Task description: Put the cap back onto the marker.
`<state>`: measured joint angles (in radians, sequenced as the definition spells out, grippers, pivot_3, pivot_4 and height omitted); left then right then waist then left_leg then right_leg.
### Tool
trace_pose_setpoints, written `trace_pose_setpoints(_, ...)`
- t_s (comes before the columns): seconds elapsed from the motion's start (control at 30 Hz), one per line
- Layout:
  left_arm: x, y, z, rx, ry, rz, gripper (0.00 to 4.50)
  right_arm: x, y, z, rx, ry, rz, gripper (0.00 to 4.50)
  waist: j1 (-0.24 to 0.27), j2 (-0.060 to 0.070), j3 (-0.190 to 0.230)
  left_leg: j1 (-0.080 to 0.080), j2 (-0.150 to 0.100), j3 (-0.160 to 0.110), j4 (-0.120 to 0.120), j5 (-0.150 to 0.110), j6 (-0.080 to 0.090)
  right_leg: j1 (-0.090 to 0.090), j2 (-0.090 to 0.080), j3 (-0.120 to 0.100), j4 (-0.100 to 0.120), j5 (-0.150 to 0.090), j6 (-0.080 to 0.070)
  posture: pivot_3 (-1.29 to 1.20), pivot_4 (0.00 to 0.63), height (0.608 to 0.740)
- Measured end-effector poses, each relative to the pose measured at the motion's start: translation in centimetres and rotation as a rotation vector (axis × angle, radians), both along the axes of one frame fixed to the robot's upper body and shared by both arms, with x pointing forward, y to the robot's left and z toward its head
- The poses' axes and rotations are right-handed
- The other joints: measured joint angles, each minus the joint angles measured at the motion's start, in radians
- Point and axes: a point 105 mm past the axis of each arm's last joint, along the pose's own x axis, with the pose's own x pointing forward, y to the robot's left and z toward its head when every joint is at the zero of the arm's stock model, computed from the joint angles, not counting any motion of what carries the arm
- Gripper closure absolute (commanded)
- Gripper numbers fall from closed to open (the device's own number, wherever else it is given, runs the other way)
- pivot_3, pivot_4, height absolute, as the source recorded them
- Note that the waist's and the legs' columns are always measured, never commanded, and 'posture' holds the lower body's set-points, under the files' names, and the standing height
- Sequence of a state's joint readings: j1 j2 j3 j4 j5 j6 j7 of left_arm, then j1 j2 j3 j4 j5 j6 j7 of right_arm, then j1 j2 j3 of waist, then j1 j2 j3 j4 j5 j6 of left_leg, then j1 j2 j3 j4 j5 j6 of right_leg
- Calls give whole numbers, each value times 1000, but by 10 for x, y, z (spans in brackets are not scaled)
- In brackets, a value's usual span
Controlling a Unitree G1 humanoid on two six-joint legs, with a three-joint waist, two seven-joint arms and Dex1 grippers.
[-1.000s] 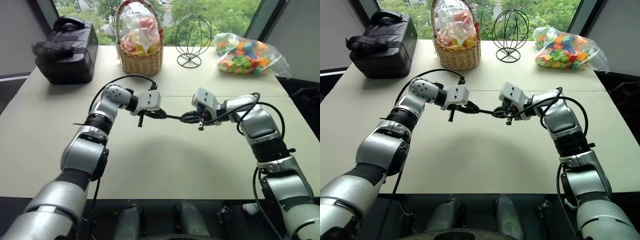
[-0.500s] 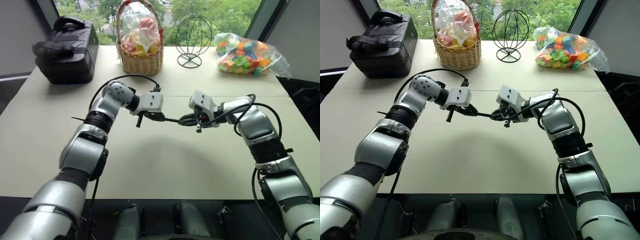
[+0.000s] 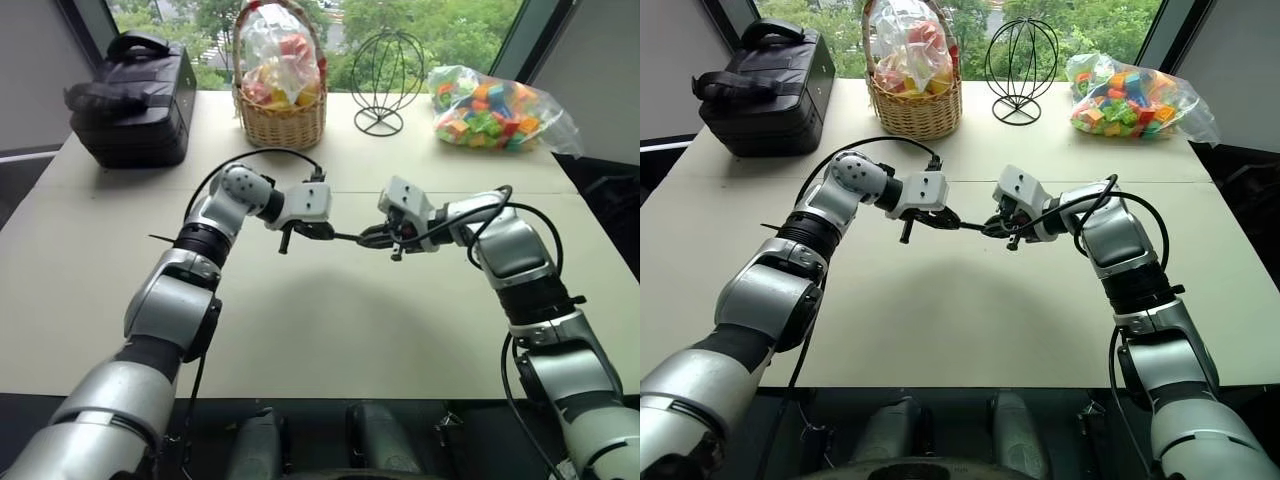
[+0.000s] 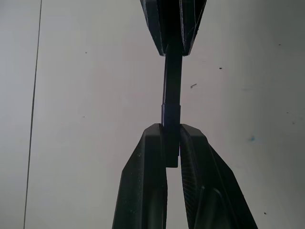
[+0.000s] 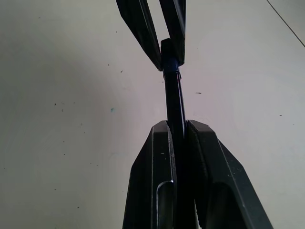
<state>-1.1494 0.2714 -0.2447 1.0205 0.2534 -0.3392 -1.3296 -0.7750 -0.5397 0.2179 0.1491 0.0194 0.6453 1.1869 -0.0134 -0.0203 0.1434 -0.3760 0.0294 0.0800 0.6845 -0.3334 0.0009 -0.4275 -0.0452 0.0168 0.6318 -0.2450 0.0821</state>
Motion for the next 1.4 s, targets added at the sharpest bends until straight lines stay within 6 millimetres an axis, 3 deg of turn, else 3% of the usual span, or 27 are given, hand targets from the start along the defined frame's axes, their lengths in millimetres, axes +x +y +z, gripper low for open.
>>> trace_pose_setpoints(0.53,3,-12,1,-28,-117,-13,4467,1,-16,3,-43,-77,-3,4500,1,0,0,0,0,0,0,0,0,0,0,0,0,0,0,0,150,740)
trace_pose_setpoints(0.63,7,-12,4,-50,-135,12,3223,1,-19,5,-33,-91,-4,4500,1,0,0,0,0,0,0,0,0,0,0,0,0,0,0,0,150,740)
trace_pose_setpoints(0.83,11,-20,17,-95,-194,26,138,-4,-14,7,-4,-102,37,4500,1,0,0,0,0,0,0,0,0,0,0,0,0,0,0,0,150,740)
trace_pose_setpoints(0.97,11,-17,36,-106,-265,6,138,-1,-31,8,-36,-127,-9,4500,1,0,0,0,0,0,0,0,0,0,0,0,0,0,0,0,150,740)
trace_pose_setpoints(1.13,11,17,62,-181,-269,99,138,8,-64,0,-16,-116,-197,4500,-4,2,-1,1,1,1,-1,0,0,0,0,1,0,0,0,0,150,740)
trace_pose_setpoints(1.2,7,40,55,-324,-124,241,138,15,-82,5,79,-117,-364,4500,-8,3,-1,1,4,0,-1,3,-5,0,1,2,2,0,0,0,150,740)
trace_pose_setpoints(1.3,1,68,24,-450,78,468,138,20,-97,7,189,-102,-571,4500,-5,3,-1,1,5,-1,-1,4,-7,0,1,2,2,0,0,0,150,740)
trace_pose_setpoints(1.4,-6,80,1,-496,164,659,138,20,-102,-7,270,-29,-752,4500,1,3,-1,1,3,-1,0,3,-6,0,-1,2,2,0,0,0,150,740)
